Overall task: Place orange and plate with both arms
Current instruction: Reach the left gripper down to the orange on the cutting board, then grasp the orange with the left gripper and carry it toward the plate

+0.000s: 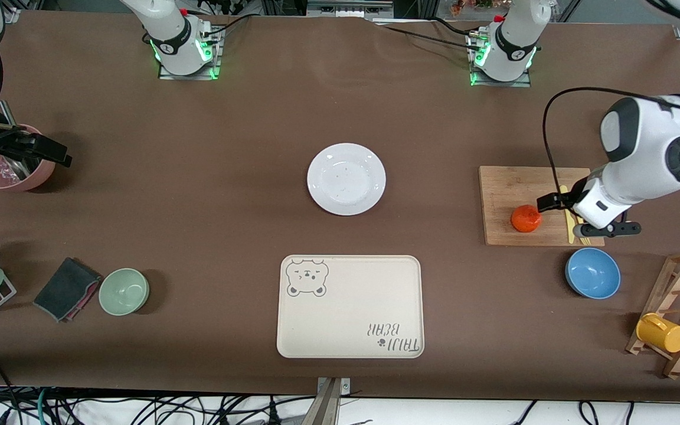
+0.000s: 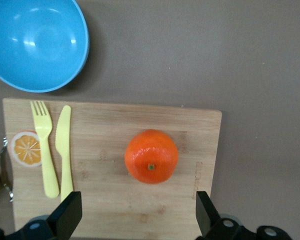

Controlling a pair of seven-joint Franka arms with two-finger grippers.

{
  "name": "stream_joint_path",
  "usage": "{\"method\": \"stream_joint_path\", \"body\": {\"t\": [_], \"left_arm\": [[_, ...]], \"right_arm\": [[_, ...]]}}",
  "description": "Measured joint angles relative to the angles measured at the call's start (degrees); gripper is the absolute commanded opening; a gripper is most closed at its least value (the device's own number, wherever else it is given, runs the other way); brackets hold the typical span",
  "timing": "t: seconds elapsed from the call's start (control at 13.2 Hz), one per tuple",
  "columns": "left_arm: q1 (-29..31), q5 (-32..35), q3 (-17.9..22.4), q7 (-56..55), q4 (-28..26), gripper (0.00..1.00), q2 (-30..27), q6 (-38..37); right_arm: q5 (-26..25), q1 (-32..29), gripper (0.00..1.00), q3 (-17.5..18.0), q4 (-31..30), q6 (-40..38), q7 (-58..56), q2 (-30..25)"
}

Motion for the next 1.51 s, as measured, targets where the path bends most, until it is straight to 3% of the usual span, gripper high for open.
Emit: {"method": "stream_joint_path", "body": {"t": [0.6,1.06,1.13,1.21,1.28,1.36,1.51], "left_arm": [[-0.88,-2.42,-0.36,-0.14,-2.12,1.0,8.3,12.18],[-0.85,-2.42,-0.28,-0.14,-4.57,0.99,9.76,14.0],[-0.85,-2.42,-0.26,-0.14,-5.23,0.82,10.0,15.29],[-0.85,-2.42,-0.26,-0.14,-5.77,0.37,10.21,16.38],[-0.85,-2.42,-0.26,-0.14,-5.99,0.15,10.4,16.79],[-0.85,-2.43,-0.26,-0.13,-6.02,0.0,10.41,16.91],[-0.85,-2.43,-0.24,-0.12,-6.03,0.0,10.31,16.94]], "right_arm": [[0.0,0.0,1.0,0.0,0.0,0.0,0.0,0.0],[0.0,0.0,1.0,0.0,0.0,0.0,0.0,0.0],[0.0,0.0,1.0,0.0,0.0,0.0,0.0,0.0],[0.0,0.0,1.0,0.0,0.0,0.0,0.0,0.0],[0.0,0.0,1.0,0.0,0.0,0.0,0.0,0.0],[0.0,0.0,1.0,0.0,0.0,-0.01,0.0,0.0],[0.0,0.01,1.0,0.0,0.0,-0.01,0.0,0.0]]}}
